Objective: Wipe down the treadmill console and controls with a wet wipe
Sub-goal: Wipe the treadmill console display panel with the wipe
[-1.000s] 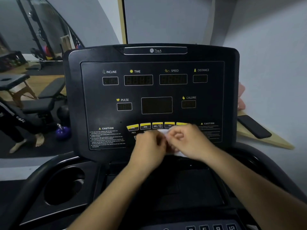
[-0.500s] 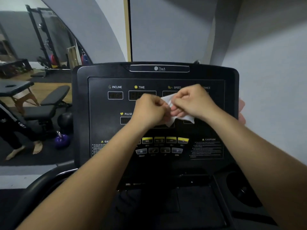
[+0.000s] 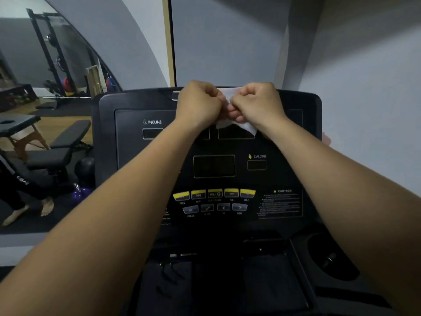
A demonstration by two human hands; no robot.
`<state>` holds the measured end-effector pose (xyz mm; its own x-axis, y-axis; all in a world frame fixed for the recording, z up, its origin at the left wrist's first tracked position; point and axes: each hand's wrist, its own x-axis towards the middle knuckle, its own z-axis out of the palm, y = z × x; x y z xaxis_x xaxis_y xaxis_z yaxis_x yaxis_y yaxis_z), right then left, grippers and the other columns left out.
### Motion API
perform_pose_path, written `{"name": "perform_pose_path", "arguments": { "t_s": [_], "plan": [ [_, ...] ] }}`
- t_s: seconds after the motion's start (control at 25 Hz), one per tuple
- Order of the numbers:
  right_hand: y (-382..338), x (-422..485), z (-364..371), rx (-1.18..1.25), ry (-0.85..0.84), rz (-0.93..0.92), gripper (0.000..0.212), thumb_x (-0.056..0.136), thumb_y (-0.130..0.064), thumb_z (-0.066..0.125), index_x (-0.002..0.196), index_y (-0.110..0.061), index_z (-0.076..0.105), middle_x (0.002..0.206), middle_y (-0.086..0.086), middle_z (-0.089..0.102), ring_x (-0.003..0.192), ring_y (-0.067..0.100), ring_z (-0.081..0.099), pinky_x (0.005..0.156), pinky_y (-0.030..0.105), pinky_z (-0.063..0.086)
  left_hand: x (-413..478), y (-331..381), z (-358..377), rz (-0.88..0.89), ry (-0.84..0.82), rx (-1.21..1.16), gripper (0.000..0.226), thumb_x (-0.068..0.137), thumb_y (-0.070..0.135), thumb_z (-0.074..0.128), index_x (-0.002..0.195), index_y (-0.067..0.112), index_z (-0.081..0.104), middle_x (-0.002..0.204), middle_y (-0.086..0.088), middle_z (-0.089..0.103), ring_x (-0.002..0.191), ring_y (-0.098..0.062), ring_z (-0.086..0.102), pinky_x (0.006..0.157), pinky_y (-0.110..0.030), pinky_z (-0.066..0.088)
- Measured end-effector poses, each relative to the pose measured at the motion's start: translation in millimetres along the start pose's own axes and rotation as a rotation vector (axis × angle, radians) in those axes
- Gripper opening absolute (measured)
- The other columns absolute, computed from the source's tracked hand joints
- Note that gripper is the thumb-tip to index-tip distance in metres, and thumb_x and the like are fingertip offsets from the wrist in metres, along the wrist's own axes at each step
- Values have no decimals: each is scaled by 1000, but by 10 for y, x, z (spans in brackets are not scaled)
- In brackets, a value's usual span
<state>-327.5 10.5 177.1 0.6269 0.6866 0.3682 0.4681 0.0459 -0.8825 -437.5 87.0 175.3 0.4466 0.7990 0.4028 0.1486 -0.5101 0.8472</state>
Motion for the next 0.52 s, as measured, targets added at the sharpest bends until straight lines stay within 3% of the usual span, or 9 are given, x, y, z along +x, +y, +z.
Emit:
{"name": "perform_pose_path", "arguments": {
  "t_s": [0.12,0.2,0.28,0.4,0.52],
  "plan": [
    [241,-295,-42,76,-121,56,6,88,-1,61,88,2,66,74,11,72,60,14,68,58,25,58,-192,-232,30,26,-19,75,15,80,16,67,67,16,74,64,-5,73,62,-20,73,65,-42,62],
    [457,-534,-71,125,-206,123,8,90,-1,62,94,6,65,79,15,73,66,18,70,64,27,59,-487,-421,84,37,-42,150,15,81,14,67,68,15,74,63,-2,73,62,-16,72,66,-34,61],
    [695,-791,-97,111,-283,185,8,90,-2,63,94,5,66,82,21,73,70,23,72,68,32,60,-889,-647,157,52,-90,245,14,82,16,68,69,17,75,66,-1,73,65,-13,71,65,-27,57],
    [974,-1163,-125,34,-428,261,9,92,-8,65,87,0,68,80,19,74,74,27,74,71,38,61,-1412,-966,278,46,-211,268,13,84,19,67,75,20,77,68,0,72,68,-11,69,66,-28,54],
    [1111,-1380,-102,-61,-441,291,16,91,-10,66,84,4,68,74,16,74,72,28,75,69,39,62,-1689,-1119,368,14,-270,273,15,87,19,66,77,21,77,68,5,72,68,-7,66,68,-26,53]
  ]
}}
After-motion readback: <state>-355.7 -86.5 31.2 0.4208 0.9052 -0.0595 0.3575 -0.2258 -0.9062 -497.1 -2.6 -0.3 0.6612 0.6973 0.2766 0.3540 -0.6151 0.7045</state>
